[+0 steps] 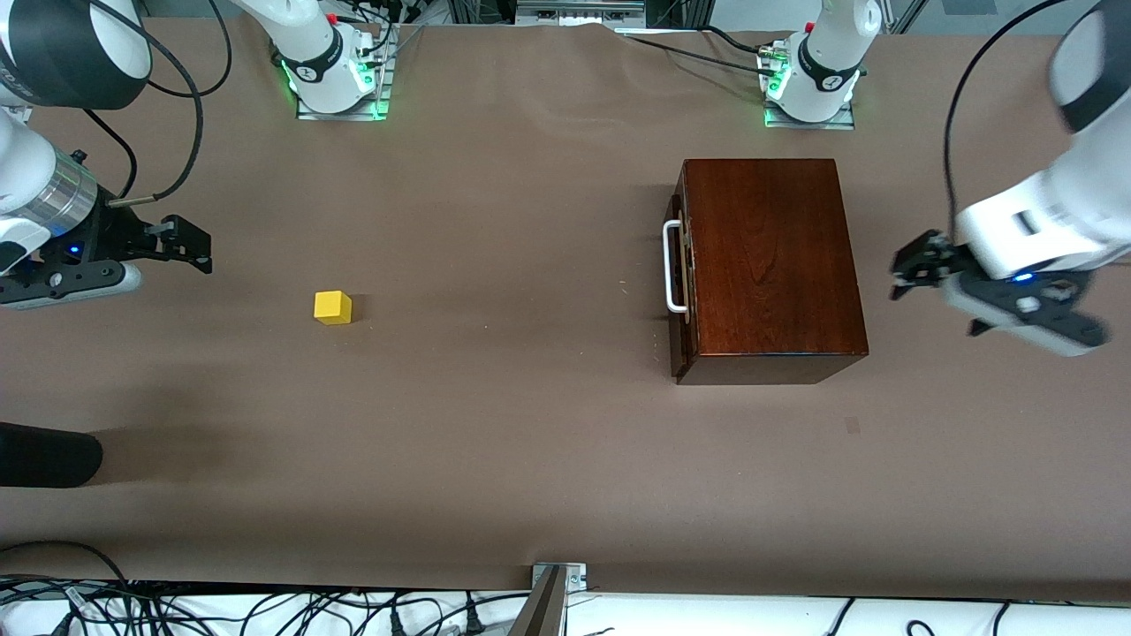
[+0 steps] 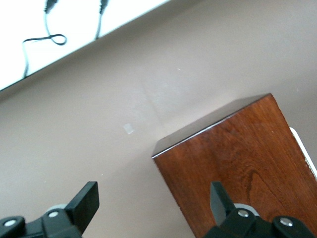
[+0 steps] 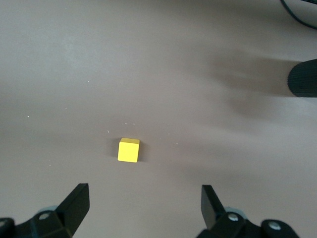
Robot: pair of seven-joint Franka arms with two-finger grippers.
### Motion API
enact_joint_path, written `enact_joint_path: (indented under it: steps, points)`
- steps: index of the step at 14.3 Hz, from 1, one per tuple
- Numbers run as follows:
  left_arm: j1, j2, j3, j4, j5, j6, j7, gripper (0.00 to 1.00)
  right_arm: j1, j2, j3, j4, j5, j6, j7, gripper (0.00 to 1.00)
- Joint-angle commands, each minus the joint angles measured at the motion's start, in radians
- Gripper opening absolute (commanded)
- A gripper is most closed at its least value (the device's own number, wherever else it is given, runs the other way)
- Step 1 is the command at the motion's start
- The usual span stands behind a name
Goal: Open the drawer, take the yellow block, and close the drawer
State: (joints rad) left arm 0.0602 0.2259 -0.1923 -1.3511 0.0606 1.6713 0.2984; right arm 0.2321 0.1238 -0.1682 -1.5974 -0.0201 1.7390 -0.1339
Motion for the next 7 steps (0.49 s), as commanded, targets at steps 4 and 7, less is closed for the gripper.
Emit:
enact_joint_path:
  steps: [4,7]
  points:
    - [-0.053,-0.278,0.185,-0.304,-0.042,0.071,-0.076,1.00,-0.004,0.017,-0.002,0.050,-0.014,-0.033,-0.010,1.00]
    - [-0.053,-0.298,0.188,-0.309,-0.041,-0.007,-0.180,1.00,-0.004,0.019,-0.001,0.050,-0.012,-0.032,-0.010,1.00]
